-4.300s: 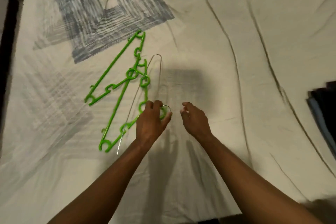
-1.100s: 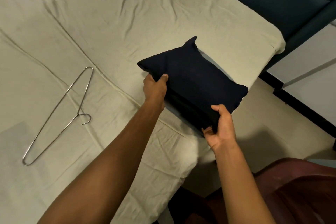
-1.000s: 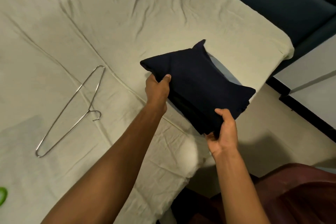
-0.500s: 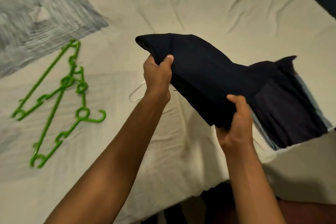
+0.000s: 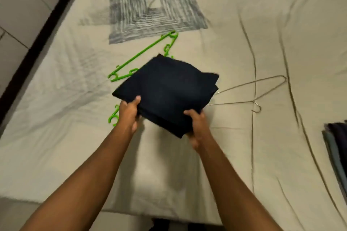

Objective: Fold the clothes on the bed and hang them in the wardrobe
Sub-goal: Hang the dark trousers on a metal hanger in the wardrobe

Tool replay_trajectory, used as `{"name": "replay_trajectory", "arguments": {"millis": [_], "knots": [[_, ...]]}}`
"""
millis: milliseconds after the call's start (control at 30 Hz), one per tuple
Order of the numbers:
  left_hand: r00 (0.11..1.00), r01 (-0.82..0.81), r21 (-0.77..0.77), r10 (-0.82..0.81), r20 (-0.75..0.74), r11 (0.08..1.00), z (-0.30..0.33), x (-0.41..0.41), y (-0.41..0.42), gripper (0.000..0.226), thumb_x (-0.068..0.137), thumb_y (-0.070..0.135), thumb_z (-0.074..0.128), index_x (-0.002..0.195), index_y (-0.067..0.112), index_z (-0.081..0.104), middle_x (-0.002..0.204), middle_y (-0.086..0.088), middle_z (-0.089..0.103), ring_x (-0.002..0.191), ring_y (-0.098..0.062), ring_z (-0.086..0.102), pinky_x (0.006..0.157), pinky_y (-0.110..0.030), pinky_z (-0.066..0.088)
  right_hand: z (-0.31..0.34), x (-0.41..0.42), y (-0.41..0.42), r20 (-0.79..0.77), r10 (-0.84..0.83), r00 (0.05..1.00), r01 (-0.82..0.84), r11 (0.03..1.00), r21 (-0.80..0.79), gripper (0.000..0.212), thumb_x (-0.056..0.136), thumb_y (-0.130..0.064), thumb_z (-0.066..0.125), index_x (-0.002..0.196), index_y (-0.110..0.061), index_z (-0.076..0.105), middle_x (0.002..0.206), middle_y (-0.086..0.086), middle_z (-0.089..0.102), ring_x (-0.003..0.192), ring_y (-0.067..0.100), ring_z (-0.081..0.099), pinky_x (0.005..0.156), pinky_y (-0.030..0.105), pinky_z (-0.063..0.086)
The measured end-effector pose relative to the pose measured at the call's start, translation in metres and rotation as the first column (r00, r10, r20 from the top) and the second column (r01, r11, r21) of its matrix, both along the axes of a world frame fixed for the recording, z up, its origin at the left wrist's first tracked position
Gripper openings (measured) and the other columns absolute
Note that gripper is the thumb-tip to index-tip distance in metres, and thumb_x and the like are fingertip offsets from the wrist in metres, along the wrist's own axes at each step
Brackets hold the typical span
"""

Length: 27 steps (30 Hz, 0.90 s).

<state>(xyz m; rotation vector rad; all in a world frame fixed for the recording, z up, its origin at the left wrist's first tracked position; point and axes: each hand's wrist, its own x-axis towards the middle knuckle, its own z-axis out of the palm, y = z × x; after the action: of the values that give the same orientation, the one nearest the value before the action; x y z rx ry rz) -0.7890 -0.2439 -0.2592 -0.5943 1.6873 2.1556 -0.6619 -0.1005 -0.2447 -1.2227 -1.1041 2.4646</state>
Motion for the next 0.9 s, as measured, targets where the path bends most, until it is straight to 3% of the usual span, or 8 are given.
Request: {"name": "replay_trajectory", "arguments": {"millis": [67, 133, 233, 333, 467, 700, 800, 900], "knots": [[0.990, 0.003, -0.096, 0.010, 0.143, 0.995, -0.036, 0.018, -0.038, 0.037, 0.099, 0.003, 0.055, 0.135, 0.013, 0.054, 0.135, -0.012, 0.062, 0.099, -0.023, 0.064, 0.059, -0.026, 0.056, -0.036, 0.015, -0.036, 0.193, 0.104, 0.976, -0.082, 0.989, -0.121, 0.038, 0.088, -0.006, 0.059, 0.124, -0.019, 0.059, 0.118, 0.012, 0.070, 0.096, 0.028, 0.067, 0.065, 0.034, 0.056], [0.973, 0.026, -0.137, 0.006, 0.229, 0.990, -0.063, 0.032, -0.063, 0.039, 0.099, 0.006, 0.055, 0.137, 0.017, 0.055, 0.135, -0.009, 0.063, 0.107, -0.027, 0.063, 0.072, -0.034, 0.055, -0.066, 0.032, -0.061, 0.300, 0.125, 0.946, -0.076, 0.983, -0.169, 0.044, 0.087, -0.007, 0.063, 0.129, -0.015, 0.056, 0.119, 0.014, 0.069, 0.098, 0.031, 0.068, 0.070, 0.041, 0.059], [0.971, -0.035, -0.040, 0.043, 0.235, 0.999, -0.072, 0.033, -0.075, 0.038, 0.095, 0.012, 0.063, 0.133, 0.017, 0.060, 0.126, -0.005, 0.069, 0.114, -0.027, 0.066, 0.085, -0.038, 0.055, -0.078, 0.044, -0.072, 0.274, 0.104, 0.956, -0.059, 0.984, -0.168, 0.048, 0.087, -0.004, 0.064, 0.132, -0.017, 0.055, 0.116, 0.010, 0.070, 0.102, 0.031, 0.068, 0.083, 0.045, 0.059], [0.971, -0.097, 0.026, 0.088, 0.221, 0.995, -0.060, 0.021, -0.073, 0.041, 0.089, 0.026, 0.073, 0.128, 0.017, 0.064, 0.116, -0.003, 0.074, 0.109, -0.024, 0.069, 0.080, -0.034, 0.056, -0.068, 0.046, -0.064, 0.219, 0.133, 0.967, -0.098, 0.982, -0.163, 0.041, 0.089, -0.003, 0.063, 0.126, -0.021, 0.059, 0.114, 0.007, 0.071, 0.103, 0.029, 0.068, 0.087, 0.044, 0.058], [0.987, -0.122, -0.001, 0.122, 0.101, 0.992, -0.048, 0.011, -0.058, 0.027, 0.093, 0.011, 0.068, 0.119, 0.011, 0.065, 0.115, -0.008, 0.071, 0.090, -0.015, 0.072, 0.074, -0.028, 0.060, -0.051, 0.050, -0.051, 0.202, 0.151, 0.968, -0.135, 0.986, -0.093, 0.046, 0.091, -0.004, 0.064, 0.131, -0.025, 0.054, 0.119, 0.003, 0.070, 0.106, 0.028, 0.068, 0.090, 0.048, 0.057], [0.963, 0.239, 0.130, -0.252, 0.098, 0.962, -0.031, 0.029, -0.043, 0.028, 0.097, 0.007, 0.058, 0.124, 0.013, 0.064, 0.111, 0.000, 0.074, 0.096, -0.012, 0.072, 0.076, -0.024, 0.059, -0.020, 0.118, -0.061, 0.200, -0.055, 0.978, 0.044, 0.998, 0.054, 0.050, 0.087, 0.003, 0.065, 0.125, -0.029, 0.058, 0.112, -0.005, 0.074, 0.105, 0.022, 0.069, 0.094, 0.043, 0.053], [0.866, 0.438, 0.097, -0.448, 0.222, 0.894, -0.043, 0.045, -0.041, 0.034, 0.095, 0.005, 0.059, 0.128, 0.009, 0.063, 0.113, -0.007, 0.074, 0.100, -0.019, 0.072, 0.081, -0.030, 0.060, -0.039, 0.157, -0.104, 0.440, -0.117, 0.890, 0.188, 0.975, -0.121, 0.053, 0.080, 0.009, 0.071, 0.120, -0.023, 0.058, 0.119, 0.009, 0.069, 0.104, 0.031, 0.065, 0.089, 0.049, 0.056], [0.801, 0.548, 0.011, -0.529, 0.279, 0.836, -0.053, 0.047, -0.034, 0.036, 0.093, 0.000, 0.059, 0.129, 0.003, 0.062, 0.119, -0.016, 0.071, 0.111, -0.032, 0.067, 0.097, -0.041, 0.054, -0.048, 0.165, -0.137, 0.491, -0.091, 0.867, 0.274, 0.909, -0.315, 0.059, 0.084, 0.009, 0.069, 0.132, -0.020, 0.052, 0.118, 0.012, 0.065, 0.099, 0.035, 0.063, 0.061, 0.046, 0.060]]}}
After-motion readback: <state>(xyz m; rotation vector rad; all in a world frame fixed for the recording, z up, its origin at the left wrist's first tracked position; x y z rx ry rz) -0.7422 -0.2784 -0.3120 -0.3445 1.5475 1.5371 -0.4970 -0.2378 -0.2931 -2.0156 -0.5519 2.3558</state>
